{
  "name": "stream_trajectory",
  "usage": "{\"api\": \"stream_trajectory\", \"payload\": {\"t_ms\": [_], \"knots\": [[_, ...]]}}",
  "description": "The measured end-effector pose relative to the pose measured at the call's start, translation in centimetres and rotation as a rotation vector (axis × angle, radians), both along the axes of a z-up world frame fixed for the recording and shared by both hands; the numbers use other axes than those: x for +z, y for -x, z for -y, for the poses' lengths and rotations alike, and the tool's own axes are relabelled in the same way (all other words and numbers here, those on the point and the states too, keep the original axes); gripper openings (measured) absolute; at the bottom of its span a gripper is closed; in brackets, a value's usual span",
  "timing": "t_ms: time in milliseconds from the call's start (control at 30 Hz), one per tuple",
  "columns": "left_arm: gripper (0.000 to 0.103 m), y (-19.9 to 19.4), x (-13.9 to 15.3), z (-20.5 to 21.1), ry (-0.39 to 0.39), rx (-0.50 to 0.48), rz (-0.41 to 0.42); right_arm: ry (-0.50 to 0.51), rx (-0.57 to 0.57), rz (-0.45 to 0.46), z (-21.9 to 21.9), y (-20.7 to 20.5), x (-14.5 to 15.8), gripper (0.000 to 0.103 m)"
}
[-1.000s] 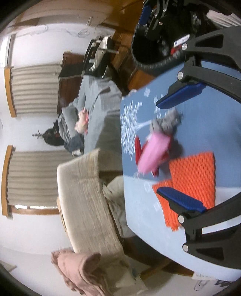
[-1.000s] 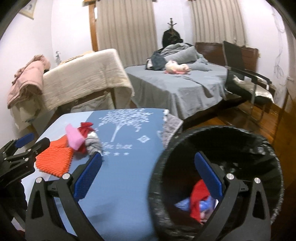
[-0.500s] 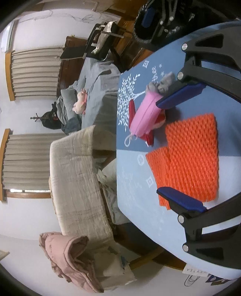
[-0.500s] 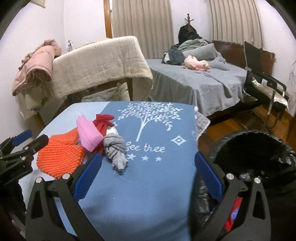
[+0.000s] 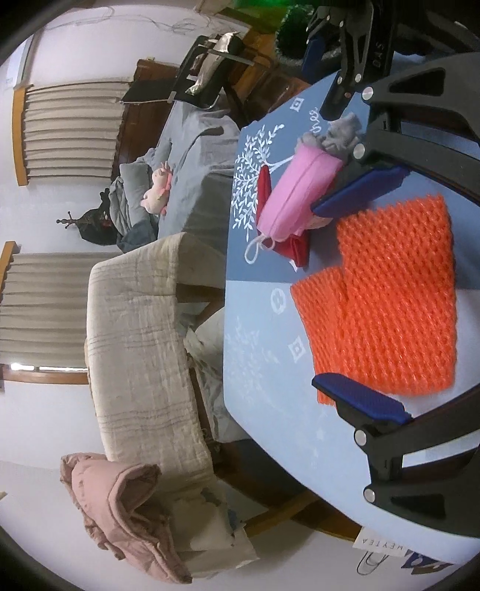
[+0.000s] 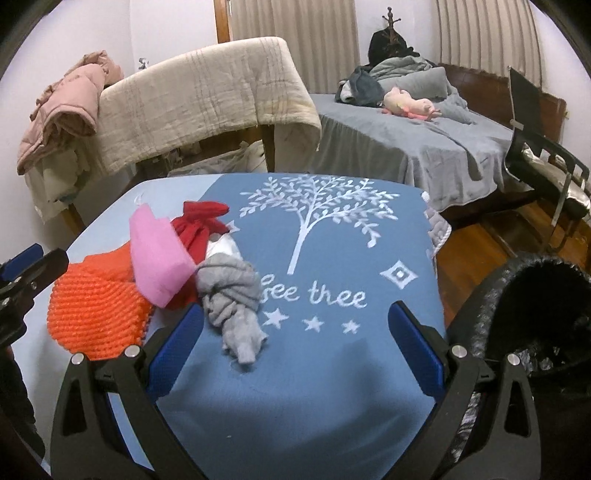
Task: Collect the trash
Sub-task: 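Move both open tools back over the table toward the remaining items, then grasp the pink mesh bag with the left tool while the right tool grasps the grey sock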
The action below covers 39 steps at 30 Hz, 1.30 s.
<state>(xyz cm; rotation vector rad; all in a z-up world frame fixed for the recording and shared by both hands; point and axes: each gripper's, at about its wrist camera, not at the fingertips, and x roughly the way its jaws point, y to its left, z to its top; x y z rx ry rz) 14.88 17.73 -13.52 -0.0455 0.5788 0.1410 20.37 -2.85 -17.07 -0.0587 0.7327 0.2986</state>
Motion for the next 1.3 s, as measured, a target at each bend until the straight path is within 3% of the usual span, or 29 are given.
{"api": "stream_trajectory", "payload": {"t_ms": [333,567,633,800,900,1300], "knots": [[0.084,-3.3,0.0,3.6,0.046,-0.092,0.007,0.005,-0.077,0.020,3.7,-0.7,1.1,0.097],[0.084,-6.3,-1.6,5.6,0.056,-0.120,-0.049,0.003,-0.080,0.034,4.6,-0.6,1.5,0.097],[0.075,-6.9,-2.2,5.8,0.074,-0.132,-0.074,0.004,-0.077,0.034,4.7,-0.5,1.4,0.097],[0.028,-6.9,-2.7,5.6,0.113,-0.147,-0.101,0.006,-0.066,0.030,4.3,-0.2,1.2,0.097],[0.010,-6.6,-2.5,5.3,0.116,-0.153,-0.090,0.004,-0.062,0.028,4.2,-0.1,1.1,0.097],[0.008,-3.6,-0.1,2.1,0.105,-0.122,-0.036,-0.025,-0.014,0.020,1.2,-0.2,0.8,0.097]]}}
